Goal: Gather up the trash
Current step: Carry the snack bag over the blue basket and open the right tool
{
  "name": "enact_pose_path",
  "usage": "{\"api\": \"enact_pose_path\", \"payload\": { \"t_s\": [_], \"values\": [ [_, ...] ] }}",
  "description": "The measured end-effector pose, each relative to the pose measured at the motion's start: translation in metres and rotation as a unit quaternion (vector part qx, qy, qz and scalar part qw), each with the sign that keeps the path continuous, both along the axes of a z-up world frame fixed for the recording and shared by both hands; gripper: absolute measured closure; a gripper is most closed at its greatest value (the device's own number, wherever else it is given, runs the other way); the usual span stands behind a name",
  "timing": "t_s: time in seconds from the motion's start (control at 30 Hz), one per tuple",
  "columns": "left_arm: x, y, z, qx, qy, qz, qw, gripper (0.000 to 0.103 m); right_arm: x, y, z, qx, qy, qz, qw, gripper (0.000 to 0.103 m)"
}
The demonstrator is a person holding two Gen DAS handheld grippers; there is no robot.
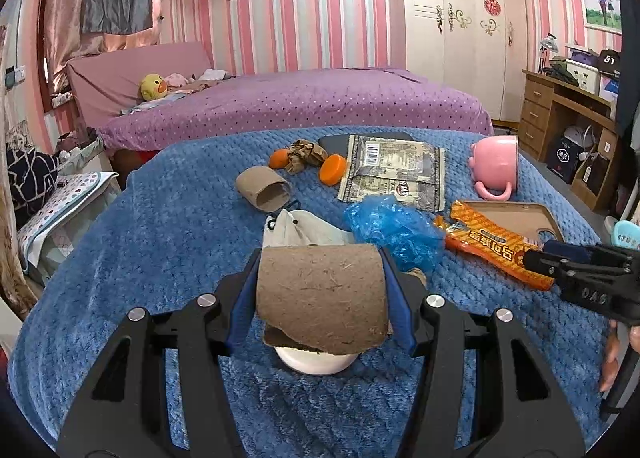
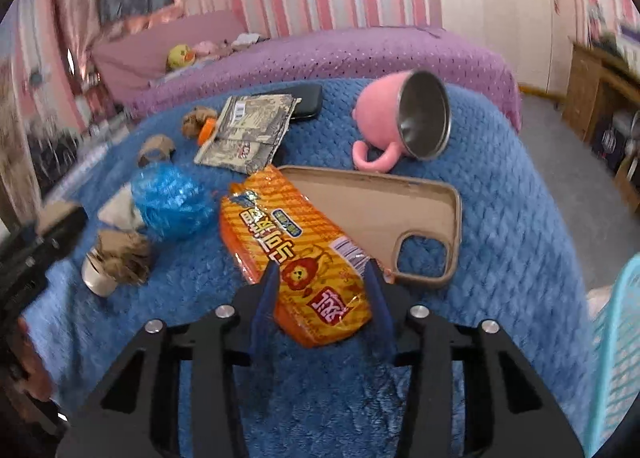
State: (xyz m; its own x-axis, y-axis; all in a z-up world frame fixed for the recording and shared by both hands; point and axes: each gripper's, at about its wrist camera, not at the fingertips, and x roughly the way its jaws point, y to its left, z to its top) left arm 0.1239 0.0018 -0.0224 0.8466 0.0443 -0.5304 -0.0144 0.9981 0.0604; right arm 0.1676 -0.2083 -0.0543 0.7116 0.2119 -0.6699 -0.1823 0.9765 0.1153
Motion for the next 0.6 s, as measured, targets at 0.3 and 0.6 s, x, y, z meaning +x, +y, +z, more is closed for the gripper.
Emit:
{"api": "enact_pose_path", "payload": {
  "t_s": [0.3, 0.6],
  "values": [
    [-0.007, -0.012, -0.001, 0.025, -0.011, -0.005, 0.9996, 0.048, 0.01, 0.018, -0.006, -0.083, 0.008, 0.02, 0.996, 0.037],
    [-0.014, -0.01, -0.003, 0.031, -0.017, 0.008, 0.9994, 0.048, 0.005, 0.0, -0.003, -0.037, -0.002, 0.022, 0.999, 0.094]
  ]
}}
